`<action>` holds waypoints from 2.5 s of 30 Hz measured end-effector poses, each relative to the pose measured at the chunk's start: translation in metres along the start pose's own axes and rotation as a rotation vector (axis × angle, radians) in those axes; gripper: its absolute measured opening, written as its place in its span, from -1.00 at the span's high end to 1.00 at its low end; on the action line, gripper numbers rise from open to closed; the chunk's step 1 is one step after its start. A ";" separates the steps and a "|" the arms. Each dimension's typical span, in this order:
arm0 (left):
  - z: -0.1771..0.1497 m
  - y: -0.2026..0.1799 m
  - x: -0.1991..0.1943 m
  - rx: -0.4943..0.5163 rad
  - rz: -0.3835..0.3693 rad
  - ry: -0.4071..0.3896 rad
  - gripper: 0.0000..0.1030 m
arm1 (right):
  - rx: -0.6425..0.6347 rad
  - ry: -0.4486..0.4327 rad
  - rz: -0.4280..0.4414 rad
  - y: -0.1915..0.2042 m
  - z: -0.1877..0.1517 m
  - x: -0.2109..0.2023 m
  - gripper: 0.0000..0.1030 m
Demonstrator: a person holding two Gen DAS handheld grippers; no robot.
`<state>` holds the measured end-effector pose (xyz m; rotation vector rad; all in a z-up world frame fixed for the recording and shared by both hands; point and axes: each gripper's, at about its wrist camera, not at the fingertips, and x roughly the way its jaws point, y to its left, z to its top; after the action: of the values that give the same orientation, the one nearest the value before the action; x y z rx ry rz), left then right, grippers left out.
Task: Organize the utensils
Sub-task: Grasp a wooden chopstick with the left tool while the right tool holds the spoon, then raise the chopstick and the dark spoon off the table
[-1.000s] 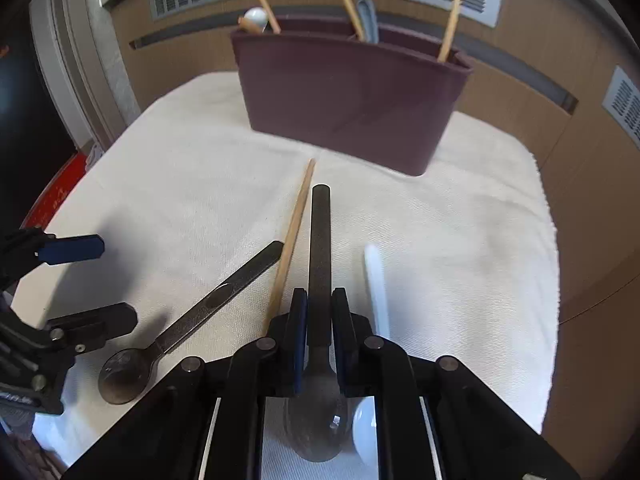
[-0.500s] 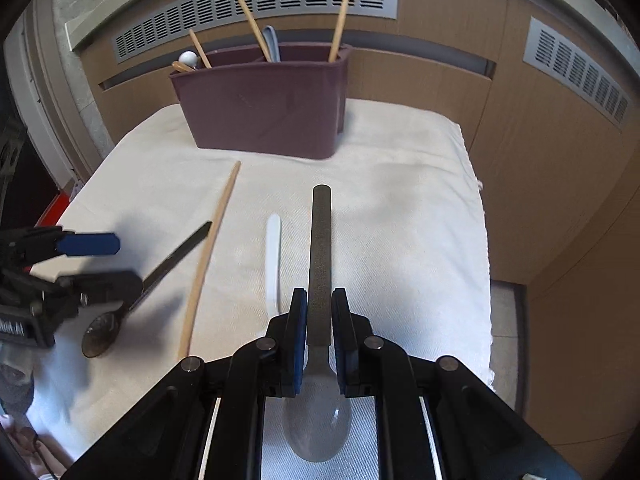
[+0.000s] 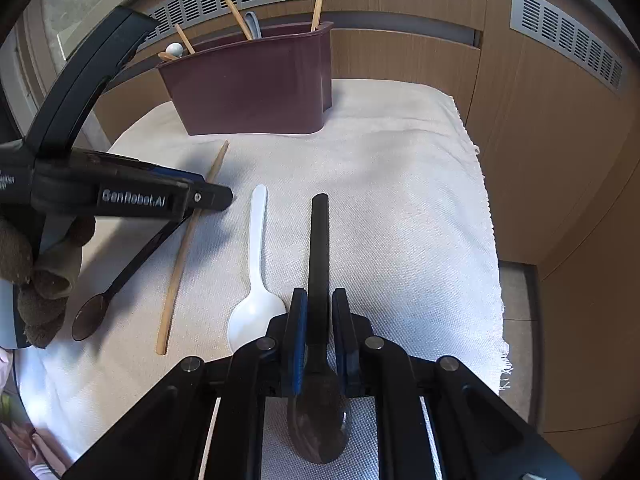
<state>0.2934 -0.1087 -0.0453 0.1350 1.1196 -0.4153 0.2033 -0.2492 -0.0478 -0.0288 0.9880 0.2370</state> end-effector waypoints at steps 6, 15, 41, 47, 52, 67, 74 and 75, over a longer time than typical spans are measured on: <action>-0.033 0.006 -0.017 0.076 0.011 0.018 0.28 | -0.002 0.004 -0.001 0.002 0.002 0.001 0.76; -0.072 0.044 -0.042 0.055 0.029 0.043 0.27 | -0.050 0.052 -0.061 0.014 0.023 0.021 0.61; -0.045 0.018 -0.033 0.119 -0.118 0.086 0.75 | -0.098 0.037 -0.029 0.019 0.026 0.027 0.65; -0.035 0.010 -0.029 0.124 -0.094 0.086 0.72 | -0.148 0.044 -0.056 0.027 0.029 0.029 0.78; -0.034 0.011 -0.031 0.118 -0.091 0.103 0.71 | -0.102 0.026 -0.038 0.021 0.027 0.019 0.78; -0.055 0.000 -0.085 0.018 -0.174 -0.046 0.86 | -0.002 -0.077 0.001 0.008 0.007 -0.045 0.78; -0.094 -0.003 -0.128 0.058 -0.106 -0.101 0.86 | -0.017 -0.101 -0.015 0.013 0.004 -0.067 0.78; -0.095 -0.005 -0.121 0.067 -0.091 -0.070 0.83 | -0.016 -0.100 -0.016 0.014 0.004 -0.067 0.79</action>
<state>0.1660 -0.0529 0.0220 0.1274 1.0458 -0.5353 0.1680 -0.2474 0.0114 -0.0390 0.8860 0.2292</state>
